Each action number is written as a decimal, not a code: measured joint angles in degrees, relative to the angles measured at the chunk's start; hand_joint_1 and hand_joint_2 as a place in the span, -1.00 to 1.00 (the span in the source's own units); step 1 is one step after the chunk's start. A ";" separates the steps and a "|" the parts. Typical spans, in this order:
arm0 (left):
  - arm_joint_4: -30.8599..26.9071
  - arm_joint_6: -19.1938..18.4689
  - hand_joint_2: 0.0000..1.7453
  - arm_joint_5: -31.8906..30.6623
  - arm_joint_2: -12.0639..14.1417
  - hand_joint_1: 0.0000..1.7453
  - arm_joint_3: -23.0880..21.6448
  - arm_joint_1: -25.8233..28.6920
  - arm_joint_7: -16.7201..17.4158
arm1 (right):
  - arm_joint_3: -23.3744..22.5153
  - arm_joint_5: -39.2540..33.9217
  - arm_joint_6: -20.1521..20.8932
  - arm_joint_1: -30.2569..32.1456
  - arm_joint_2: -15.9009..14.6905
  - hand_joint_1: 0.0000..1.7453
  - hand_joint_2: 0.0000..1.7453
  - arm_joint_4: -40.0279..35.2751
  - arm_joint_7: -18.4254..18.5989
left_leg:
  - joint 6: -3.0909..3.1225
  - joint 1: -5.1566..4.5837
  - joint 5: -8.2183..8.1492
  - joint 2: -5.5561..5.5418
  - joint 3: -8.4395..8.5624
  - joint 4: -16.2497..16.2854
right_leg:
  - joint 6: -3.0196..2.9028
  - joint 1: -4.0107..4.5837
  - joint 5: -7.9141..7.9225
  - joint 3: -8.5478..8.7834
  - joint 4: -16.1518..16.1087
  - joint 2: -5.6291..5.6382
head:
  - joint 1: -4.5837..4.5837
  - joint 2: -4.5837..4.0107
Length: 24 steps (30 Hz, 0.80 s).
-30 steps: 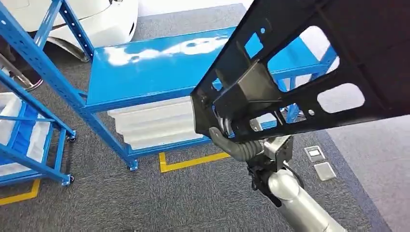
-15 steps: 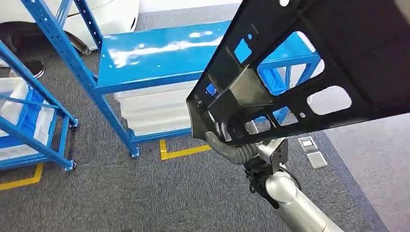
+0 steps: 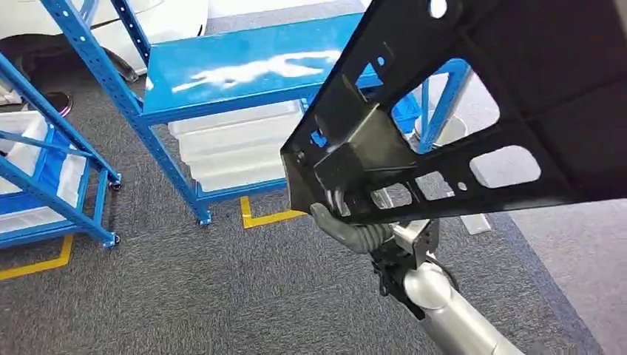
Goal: Take the parts from the cabinet and place them on the table.
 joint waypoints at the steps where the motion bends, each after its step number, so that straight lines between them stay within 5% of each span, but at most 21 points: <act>1: 0.00 -0.02 1.00 -0.13 0.00 -1.00 0.00 -0.01 0.00 | 0.00 -0.04 0.04 0.03 0.00 1.00 1.00 0.02 0.00 | -0.12 0.00 -2.22 0.00 -1.02 4.36 | -0.05 0.10 0.49 -0.61 0.06 -0.01 | -0.46 0.00; 2: 0.00 -0.04 1.00 -0.31 0.00 -1.00 0.00 0.00 0.00 | -0.02 -0.11 0.04 0.07 0.00 1.00 1.00 0.02 0.00 | -0.19 0.00 -2.55 0.00 -1.58 7.74 | -0.04 0.17 0.95 -1.27 0.17 -0.01 | -0.63 0.00; 4: 0.00 -0.24 1.00 -0.59 0.00 -1.00 0.00 0.01 0.00 | -0.02 -0.31 0.04 0.37 0.00 1.00 1.00 0.02 0.00 | -0.06 -0.03 1.14 -0.05 0.02 7.99 | 0.14 0.19 1.81 -2.58 0.34 0.36 | -0.61 0.00; 6: 0.00 -0.50 1.00 -0.92 0.00 -1.00 0.00 0.02 0.00 | -0.02 -0.46 0.04 0.57 -0.02 1.00 1.00 0.00 0.00 | 0.68 -0.10 4.38 -0.69 5.31 0.98 | 0.59 0.20 2.45 -3.69 0.55 0.92 | -1.11 0.00; 8: 0.02 -0.68 1.00 -1.14 0.33 -1.00 -0.02 0.01 0.00 | -0.07 -0.55 0.04 0.58 -0.02 1.00 1.00 -0.04 0.00 | 1.98 -0.21 2.76 -2.94 10.95 -7.44 | 0.94 0.40 2.88 -4.45 0.80 1.17 | -1.16 0.00; 9: 0.02 -0.72 1.00 -1.16 0.31 -1.00 -0.02 0.04 0.04 | -0.09 -0.59 0.04 0.70 0.00 1.00 1.00 -0.07 0.00 | 1.85 -0.17 2.17 -2.68 11.58 -9.18 | 1.32 0.09 3.34 -4.56 0.78 1.46 | -1.11 0.00; 11: 0.02 -0.79 1.00 -1.18 0.31 -1.00 -0.02 0.03 0.07 | -0.09 -0.63 0.04 0.82 -0.02 1.00 1.00 -0.07 0.00 | 2.00 -0.58 2.25 -1.99 11.41 -9.43 | 2.11 -0.26 4.09 -4.81 0.54 2.05 | -1.31 0.00; 12: 0.02 -0.81 1.00 -1.22 0.31 -1.00 -0.04 0.03 0.09 | -0.15 -0.63 0.04 0.90 -0.04 1.00 1.00 -0.07 -0.02 | 2.31 0.01 2.47 -1.39 11.75 -11.05 | 2.49 0.12 4.05 -5.04 0.68 2.38 | -1.55 0.00; 14: 0.02 -0.85 1.00 -1.22 0.33 -1.00 -0.04 0.03 0.13 | -0.48 -0.63 0.07 0.98 -0.09 1.00 1.00 -0.07 0.00 | 2.77 0.13 3.24 -0.53 11.63 -11.42 | 2.95 -0.02 1.05 -6.69 4.14 1.03 | -0.57 0.00; 16: 0.02 -0.98 1.00 -1.25 0.33 -1.00 -0.06 0.09 0.24 | -0.52 -0.79 0.06 1.16 -0.09 1.00 1.00 -0.04 -0.04 | 2.90 0.09 3.41 0.27 11.11 -11.22 | 3.34 -0.22 -3.24 -10.23 12.60 0.92 | -0.24 0.00; 18: 0.02 -1.05 1.00 -1.22 0.31 -1.00 -0.09 0.09 0.37 | -0.57 -0.85 0.20 1.42 -0.09 1.00 1.00 -0.04 -0.04 | 2.90 0.13 3.51 0.98 10.68 -10.91 | 3.77 -0.53 -4.05 -11.47 16.68 0.81 | -0.11 0.00; 19: 0.02 -1.05 1.00 -1.22 0.31 -1.00 -0.09 0.09 0.46 | -0.61 -0.94 0.26 1.42 -0.11 1.00 1.00 -0.02 -0.04 | 2.82 0.20 3.55 1.21 10.44 -10.62 | 3.94 -0.72 -2.82 -10.46 15.19 0.68 | 0.13 0.00; 21: 0.02 -1.07 1.00 -1.22 0.31 -1.00 -0.09 0.05 0.52 | -0.70 -0.96 0.39 1.34 -0.11 1.00 1.00 -0.02 -0.13 | 2.40 0.45 3.29 1.84 9.98 -9.70 | 4.35 -1.09 1.54 -5.43 6.50 -0.28 | 0.26 0.00; 22: 0.02 -1.14 1.00 -1.22 0.33 -1.00 -0.09 0.04 0.55 | -0.72 -0.98 0.42 1.30 -0.09 1.00 1.00 -0.02 -0.13 | 2.00 0.38 3.06 2.07 9.77 -9.18 | 4.46 -1.18 1.99 -3.54 2.54 -1.47 | 0.42 0.00; 23: 0.02 -1.14 1.00 -1.25 0.33 -1.00 -0.07 0.03 0.59 | -0.74 -1.05 0.50 1.27 -0.02 1.00 1.00 -0.02 -0.17 | 1.49 -0.04 2.92 2.21 9.35 -8.64 | 3.99 -0.36 1.39 -3.36 1.79 -1.87 | 0.77 0.00; 24: 0.02 -1.16 1.00 -1.25 0.33 -1.00 -0.07 0.06 0.66 | -0.77 -1.05 0.61 1.32 0.02 1.00 1.00 -0.02 -0.28 | 1.22 -0.02 3.07 2.34 9.19 -8.61 | 3.10 -0.63 1.57 -3.79 2.12 -1.51 | 0.50 0.00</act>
